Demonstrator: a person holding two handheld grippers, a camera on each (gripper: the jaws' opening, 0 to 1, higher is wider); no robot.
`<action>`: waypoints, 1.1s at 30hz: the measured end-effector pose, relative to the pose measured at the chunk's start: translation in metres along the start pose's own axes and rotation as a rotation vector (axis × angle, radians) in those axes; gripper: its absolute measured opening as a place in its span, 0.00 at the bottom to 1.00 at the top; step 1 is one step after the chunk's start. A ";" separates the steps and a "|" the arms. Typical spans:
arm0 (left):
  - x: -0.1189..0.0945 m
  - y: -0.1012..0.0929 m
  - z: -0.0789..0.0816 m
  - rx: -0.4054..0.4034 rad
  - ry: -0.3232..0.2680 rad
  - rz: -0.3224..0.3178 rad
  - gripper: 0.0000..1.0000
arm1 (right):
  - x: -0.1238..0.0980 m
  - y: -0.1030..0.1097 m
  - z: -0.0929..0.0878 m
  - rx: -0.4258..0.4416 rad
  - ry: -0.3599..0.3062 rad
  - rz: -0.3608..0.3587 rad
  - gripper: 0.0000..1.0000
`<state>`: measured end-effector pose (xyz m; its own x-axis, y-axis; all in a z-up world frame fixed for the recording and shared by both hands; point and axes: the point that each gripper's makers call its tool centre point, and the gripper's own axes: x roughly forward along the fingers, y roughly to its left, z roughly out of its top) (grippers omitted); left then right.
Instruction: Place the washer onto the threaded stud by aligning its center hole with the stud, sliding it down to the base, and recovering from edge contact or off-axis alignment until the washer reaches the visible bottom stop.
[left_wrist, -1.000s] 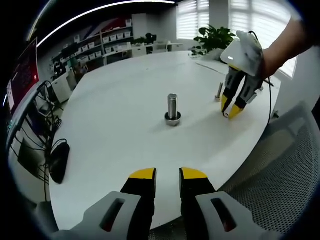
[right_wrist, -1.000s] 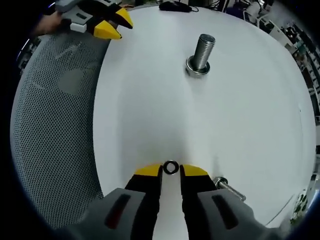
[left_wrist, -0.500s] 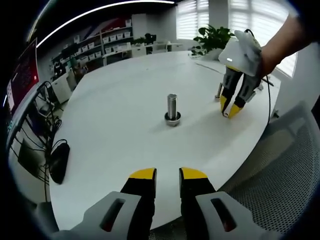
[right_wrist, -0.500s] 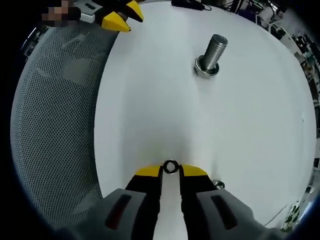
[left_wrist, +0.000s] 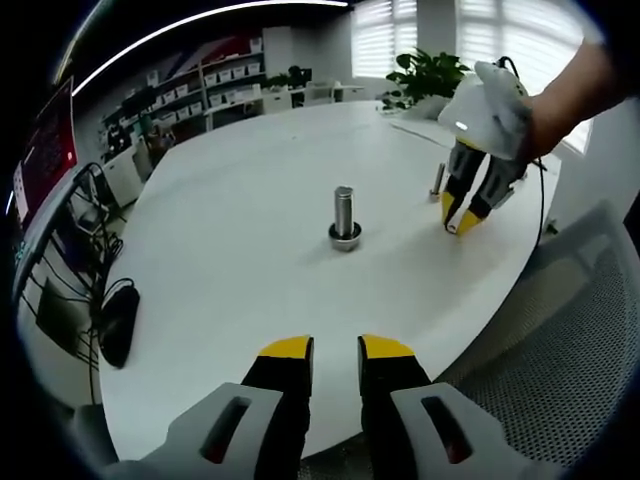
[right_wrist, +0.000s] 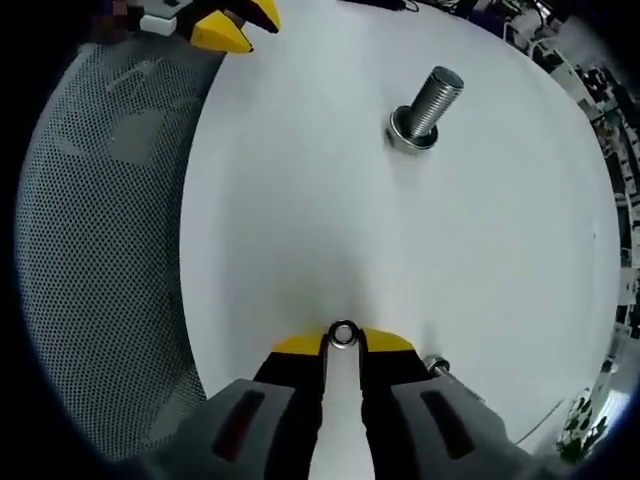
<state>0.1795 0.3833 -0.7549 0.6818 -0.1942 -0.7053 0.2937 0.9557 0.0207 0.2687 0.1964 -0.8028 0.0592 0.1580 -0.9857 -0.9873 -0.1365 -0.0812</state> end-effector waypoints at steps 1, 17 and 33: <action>0.000 0.000 0.001 0.000 -0.006 0.002 0.15 | 0.000 -0.001 0.000 0.019 -0.020 -0.005 0.15; 0.000 -0.002 0.001 0.003 -0.006 -0.008 0.15 | -0.002 -0.001 -0.005 0.196 -0.122 -0.009 0.15; -0.001 -0.005 0.001 0.005 -0.008 -0.022 0.16 | -0.012 0.004 -0.014 0.285 -0.125 -0.013 0.14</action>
<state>0.1780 0.3787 -0.7541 0.6805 -0.2168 -0.6999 0.3120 0.9500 0.0091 0.2660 0.1798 -0.7934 0.0711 0.2799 -0.9574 -0.9892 0.1430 -0.0317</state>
